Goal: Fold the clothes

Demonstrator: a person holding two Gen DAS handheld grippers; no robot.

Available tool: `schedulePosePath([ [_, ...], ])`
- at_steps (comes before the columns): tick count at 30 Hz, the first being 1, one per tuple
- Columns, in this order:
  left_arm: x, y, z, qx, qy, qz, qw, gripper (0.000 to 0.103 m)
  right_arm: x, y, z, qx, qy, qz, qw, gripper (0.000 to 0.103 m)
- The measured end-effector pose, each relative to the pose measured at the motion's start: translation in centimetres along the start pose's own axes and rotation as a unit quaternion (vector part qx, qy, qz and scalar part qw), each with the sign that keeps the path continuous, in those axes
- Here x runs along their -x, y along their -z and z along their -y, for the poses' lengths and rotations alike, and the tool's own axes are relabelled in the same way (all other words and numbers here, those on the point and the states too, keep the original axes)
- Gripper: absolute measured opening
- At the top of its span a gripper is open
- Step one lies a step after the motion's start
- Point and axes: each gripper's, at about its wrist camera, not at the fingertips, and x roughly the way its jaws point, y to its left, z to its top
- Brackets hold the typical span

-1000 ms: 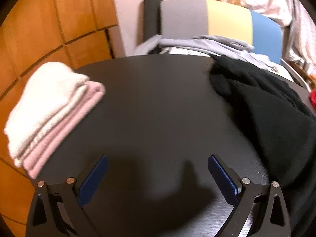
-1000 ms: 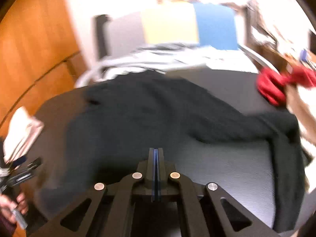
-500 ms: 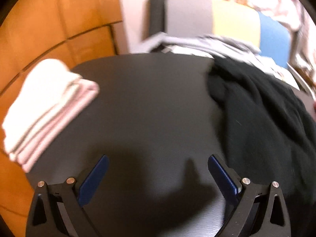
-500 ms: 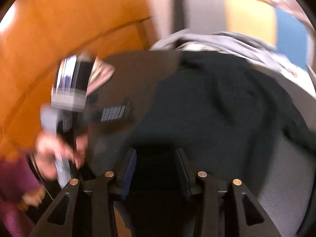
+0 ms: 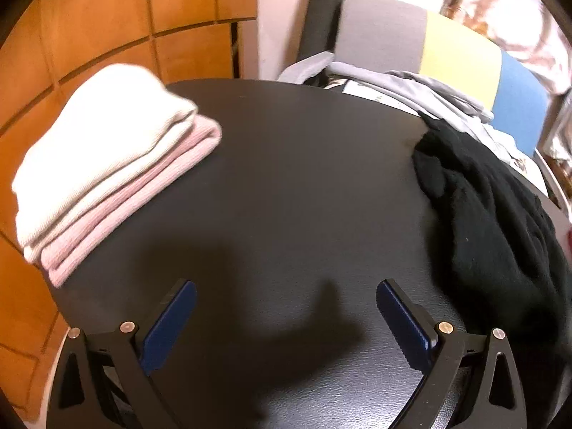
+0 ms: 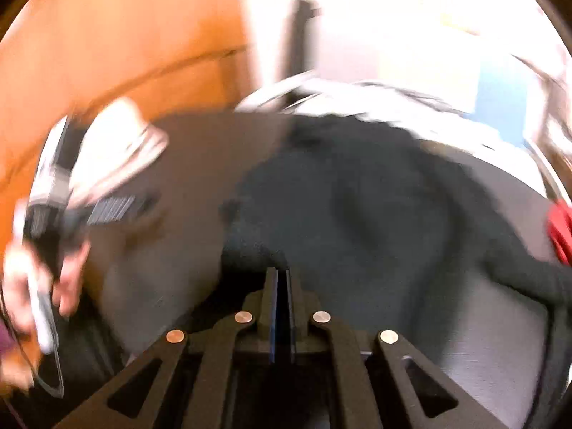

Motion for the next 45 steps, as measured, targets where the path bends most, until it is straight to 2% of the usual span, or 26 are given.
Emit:
schedulePosePath([
  [1,0.0,0.0,0.3,-0.006,0.001,0.002,1.0,0.102,0.8,0.0,2.8,-0.037,0.021,0.012,0.999,0.003],
  [4,-0.4,0.0,1.9,-0.021,0.014,-0.007,0.9997,0.102,0.2,-0.1,8.9,-0.117,0.058,0.01,0.991,0.003],
  [7,-0.8,0.1,4.0,-0.036,0.033,-0.024,0.9985,0.102,-1.8,1.8,13.3,-0.178,0.09,-0.025,0.98,0.003],
  [8,-0.9,0.2,4.7,-0.041,0.042,-0.031,0.9978,0.102,-2.2,2.7,14.2,-0.192,0.087,-0.034,0.977,0.004],
  [10,-0.8,0.6,6.3,-0.051,0.079,-0.046,0.9945,0.102,-2.0,3.8,14.9,-0.207,0.078,-0.012,0.975,0.005],
  [12,-0.5,1.1,8.0,-0.065,0.124,-0.059,0.9884,0.102,-1.8,4.2,14.3,-0.205,0.089,0.004,0.975,0.007],
  [15,-0.2,1.9,10.4,-0.074,0.178,-0.081,0.9778,0.102,-2.4,4.3,13.1,-0.169,0.121,0.019,0.978,0.008],
  [17,-0.2,2.6,11.5,-0.071,0.197,-0.098,0.9729,0.102,-3.5,3.6,13.3,-0.156,0.132,0.019,0.979,0.009],
  [19,0.0,3.6,12.6,-0.071,0.182,-0.091,0.9765,0.103,-3.6,3.3,13.2,-0.159,0.129,0.017,0.979,0.009],
  [21,0.1,4.3,13.8,-0.104,0.151,-0.076,0.9801,0.103,-3.6,3.7,13.7,-0.174,0.113,0.025,0.978,0.009],
  [23,0.5,4.8,14.6,-0.118,0.142,-0.061,0.9809,0.103,-3.0,4.6,14.1,-0.186,0.102,0.033,0.977,0.009],
  [26,0.6,5.1,15.5,-0.124,0.154,-0.055,0.9787,0.103,-2.7,5.0,14.3,-0.196,0.094,0.04,0.975,0.009],
  [27,0.6,5.1,15.9,-0.13,0.155,-0.05,0.978,0.099,-2.8,4.9,14.3,-0.193,0.096,0.04,0.976,0.009],
  [29,1.0,4.8,16.9,-0.141,0.178,-0.045,0.973,0.077,-2.8,4.9,14.0,-0.186,0.104,0.041,0.976,0.009],
  [31,1.3,4.4,18.0,-0.153,0.207,-0.047,0.9652,0.014,-2.8,4.9,13.7,-0.181,0.108,0.041,0.977,0.009],
  [32,1.7,3.9,18.1,-0.163,0.202,-0.042,0.9648,0.007,-2.8,4.9,13.7,-0.181,0.109,0.041,0.977,0.009],
  [36,3.1,1.9,18.6,-0.201,0.184,-0.017,0.962,0.005,-2.7,5.2,14.1,-0.196,0.094,0.046,0.975,0.009],
  [40,5.9,-3.2,14.8,-0.24,0.103,0.063,0.9633,0.005,-2.4,4.3,13.6,-0.193,0.104,0.016,0.975,0.015],
  [41,6.4,-4.6,13.6,-0.248,0.082,0.082,0.9617,0.005,-2.0,3.9,13.3,-0.2,0.096,0.011,0.975,0.018],
  [43,7.4,-7.5,11.2,-0.266,0.019,0.12,0.9562,0.005,-1.0,3.4,12.4,-0.203,0.062,0.031,0.977,0.018],
  [45,7.8,-9.9,8.9,-0.271,-0.041,0.146,0.9505,0.005,-0.8,3.0,11.1,-0.19,0.041,0.032,0.98,0.022],
])
